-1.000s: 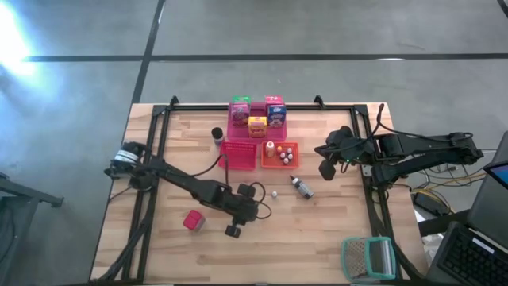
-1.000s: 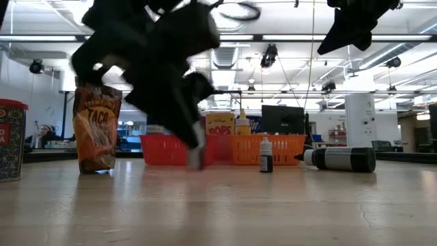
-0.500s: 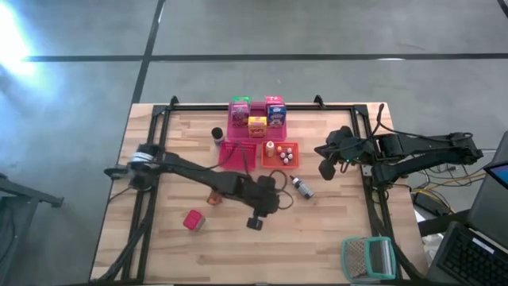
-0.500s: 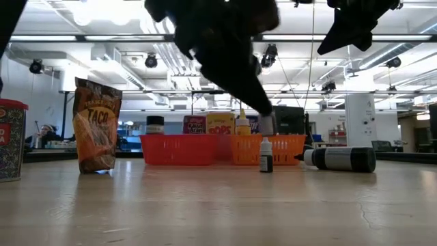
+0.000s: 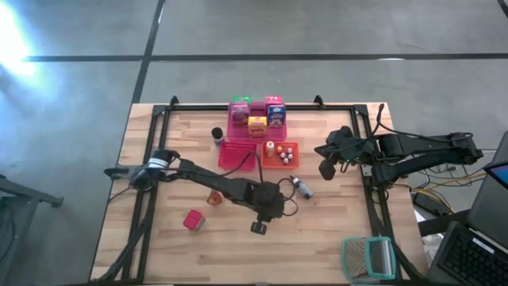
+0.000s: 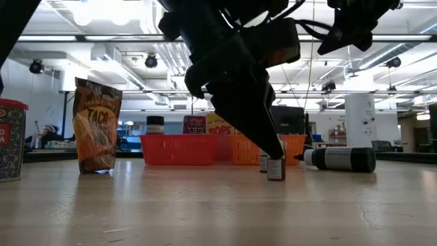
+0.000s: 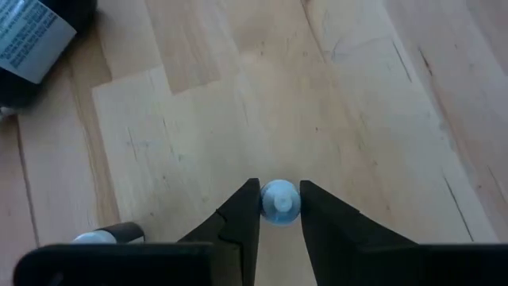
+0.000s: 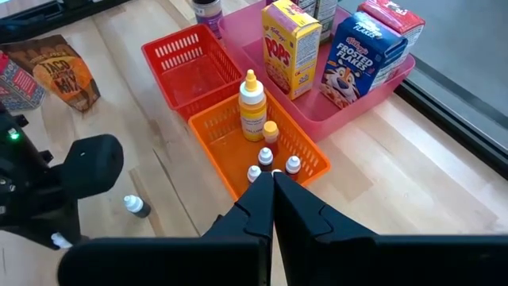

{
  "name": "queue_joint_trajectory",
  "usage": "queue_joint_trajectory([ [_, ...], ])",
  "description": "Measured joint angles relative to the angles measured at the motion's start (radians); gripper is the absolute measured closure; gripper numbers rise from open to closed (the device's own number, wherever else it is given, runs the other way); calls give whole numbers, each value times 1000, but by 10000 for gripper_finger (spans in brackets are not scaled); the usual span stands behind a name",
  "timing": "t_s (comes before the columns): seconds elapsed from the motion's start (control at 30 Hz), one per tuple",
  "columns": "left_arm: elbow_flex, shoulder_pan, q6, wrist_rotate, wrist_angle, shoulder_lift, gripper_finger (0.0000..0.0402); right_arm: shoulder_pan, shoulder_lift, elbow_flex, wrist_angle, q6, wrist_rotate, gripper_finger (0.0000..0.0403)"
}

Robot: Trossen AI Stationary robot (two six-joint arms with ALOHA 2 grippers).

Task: Pick & Place Kitchen Items
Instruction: Move the small red food coloring bottle to the middle right of the table, then adjust the large black food coloring bottle on the table

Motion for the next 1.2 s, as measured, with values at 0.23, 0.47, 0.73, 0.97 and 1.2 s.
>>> queue_joint_trajectory([
  [0.23, -8, 0, 0, 0, 25, 1, 313, 0, 0, 0, 0, 0, 0, 394],
  [0.47, -11, 0, 15, 6, 17, 4, 271, 0, 0, 0, 0, 0, 0, 394],
  [0.73, -10, 3, 15, 7, -24, -57, 233, 0, 0, 0, 1, 18, -1, 394],
  [0.97, -101, 3, 16, 7, -13, -256, 231, -1, 3, 0, -2, 155, -89, 394],
  [1.2, -523, 9, -101, -4, 339, -588, 232, 10, 117, 0, -98, 300, -189, 394],
])
